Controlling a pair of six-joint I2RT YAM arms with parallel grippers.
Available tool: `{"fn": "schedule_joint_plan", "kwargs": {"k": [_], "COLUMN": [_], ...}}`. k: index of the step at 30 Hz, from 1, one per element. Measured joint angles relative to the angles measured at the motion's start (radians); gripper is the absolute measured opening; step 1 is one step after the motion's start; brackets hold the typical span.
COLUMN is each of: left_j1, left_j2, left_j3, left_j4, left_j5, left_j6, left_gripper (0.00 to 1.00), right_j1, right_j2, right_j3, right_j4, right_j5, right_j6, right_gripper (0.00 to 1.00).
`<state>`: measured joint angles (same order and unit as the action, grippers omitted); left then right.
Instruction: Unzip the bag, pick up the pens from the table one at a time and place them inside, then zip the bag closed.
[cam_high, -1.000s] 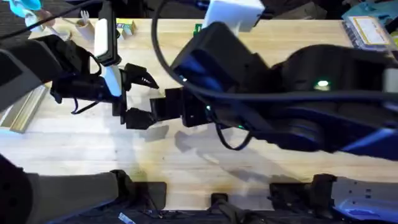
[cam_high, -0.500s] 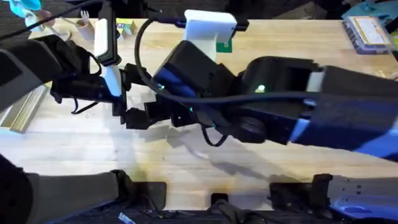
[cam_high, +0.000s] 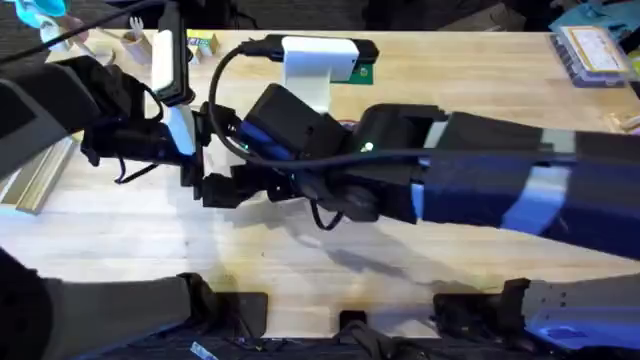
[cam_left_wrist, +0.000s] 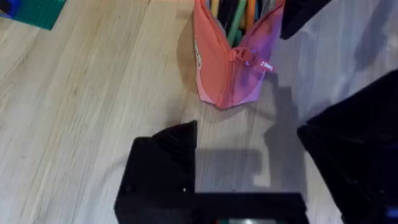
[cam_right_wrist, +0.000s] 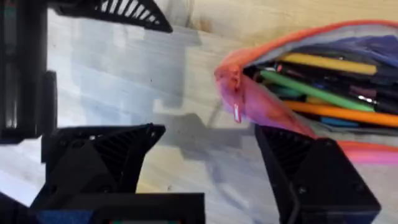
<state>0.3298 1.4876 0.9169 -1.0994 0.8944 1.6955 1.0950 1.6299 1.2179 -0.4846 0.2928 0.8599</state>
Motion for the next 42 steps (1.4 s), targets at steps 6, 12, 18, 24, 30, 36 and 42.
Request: {"fn": "schedule_joint_plan", "kwargs": {"k": [6,12,18,24,30,36,42], "left_j1": [0.0,0.0,0.0,0.0,0.0,0.0,0.0], "left_j2": [0.0,0.0,0.0,0.0,0.0,0.0,0.0], "left_j3": [0.0,0.0,0.0,0.0,0.0,0.0,0.0], "left_j4": [0.0,0.0,0.0,0.0,0.0,0.0,0.0], "left_j5": [0.0,0.0,0.0,0.0,0.0,0.0,0.0], "left_j6": [0.0,0.0,0.0,0.0,0.0,0.0,0.0], "left_gripper": [0.993,0.993,0.993,0.993,0.993,0.993,0.993], "right_j1": [-0.028,-0.05,-0.059,-0.067,-0.072,-0.072,-0.072], "right_j2": [0.026,0.061,0.074,0.074,0.074,0.074,0.074], "right_j3": [0.0,0.0,0.0,0.0,0.0,0.0,0.0], "right_j4": [0.035,0.061,0.062,0.061,0.062,0.065,0.066], "right_j5": [0.006,0.009,0.026,0.066,0.078,0.078,0.077], "right_j6": [0.001,0.005,0.006,0.016,0.024,0.028,0.028], "right_gripper": [0.998,0.91,0.683,0.443,0.302,0.15,0.034]}}
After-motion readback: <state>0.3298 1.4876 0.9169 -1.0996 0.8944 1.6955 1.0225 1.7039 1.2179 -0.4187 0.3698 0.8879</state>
